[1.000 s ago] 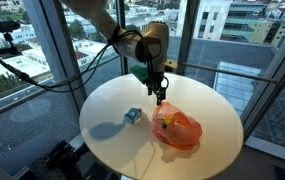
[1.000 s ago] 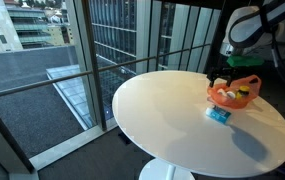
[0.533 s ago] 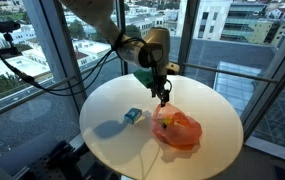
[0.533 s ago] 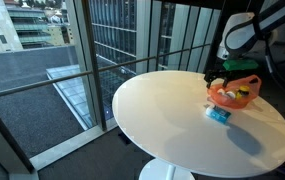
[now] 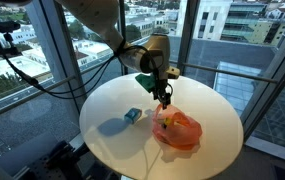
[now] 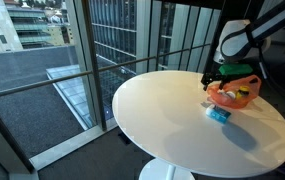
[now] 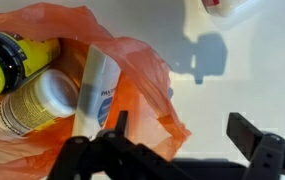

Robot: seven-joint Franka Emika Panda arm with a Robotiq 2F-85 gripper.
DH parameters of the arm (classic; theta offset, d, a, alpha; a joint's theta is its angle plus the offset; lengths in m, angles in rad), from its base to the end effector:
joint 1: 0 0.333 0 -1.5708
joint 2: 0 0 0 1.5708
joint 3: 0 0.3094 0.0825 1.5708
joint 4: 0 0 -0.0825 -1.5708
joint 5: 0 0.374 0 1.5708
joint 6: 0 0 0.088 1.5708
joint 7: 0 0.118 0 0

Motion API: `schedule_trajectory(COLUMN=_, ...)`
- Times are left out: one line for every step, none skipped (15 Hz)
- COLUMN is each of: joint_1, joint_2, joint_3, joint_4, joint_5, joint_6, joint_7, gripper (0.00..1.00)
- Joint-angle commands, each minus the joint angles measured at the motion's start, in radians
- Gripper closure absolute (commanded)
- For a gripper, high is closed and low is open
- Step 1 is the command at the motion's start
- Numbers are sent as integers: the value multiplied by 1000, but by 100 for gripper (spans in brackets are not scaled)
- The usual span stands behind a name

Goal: Put the bottle into the carrier bag

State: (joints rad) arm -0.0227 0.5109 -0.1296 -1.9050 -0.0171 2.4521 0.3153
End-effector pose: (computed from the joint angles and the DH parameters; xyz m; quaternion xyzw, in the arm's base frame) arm 0.6191 -0.0917 0.2253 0.9754 -0.2166 0.0229 0.0353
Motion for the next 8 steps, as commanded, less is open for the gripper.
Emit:
schedule_trajectory(joint_1=18, joint_2=31, joint_3=-24, joint_4=38, joint_5=-23, joint_6=1, joint_7=23, gripper=0)
schedule_trajectory(joint_1=21, joint_2=34, joint_3=-27, joint_4=39, joint_5=-24, joint_6=1, joint_7=25, gripper=25)
schedule_trajectory(joint_1=23, joint_2=36, joint_3=-30, joint_4=41, joint_5=-24, joint_6=0, joint_7=26, gripper=27)
schedule_trajectory(joint_1=24, joint_2=36, joint_3=-31, joint_4=40, joint_5=-23, joint_6=0, joint_7=25, gripper=36)
schedule_trajectory(joint_1=25, joint_2=34, joint_3=-32, joint_4=39, joint_5=-22, joint_6=0, joint_7=24, gripper=44)
schedule_trajectory(joint_1=26, joint_2=33, joint_3=-33, joint_4=38, joint_5=-23, joint_6=0, joint_7=24, gripper=53)
schedule_trajectory(joint_1=26, joint_2=27, joint_3=-33, joint_4=35, joint_5=-21, joint_6=1, joint_7=22, gripper=62)
schedule_trajectory(joint_1=25, joint_2=24, joint_3=-32, joint_4=33, joint_5=-19, joint_6=0, joint_7=20, gripper=68)
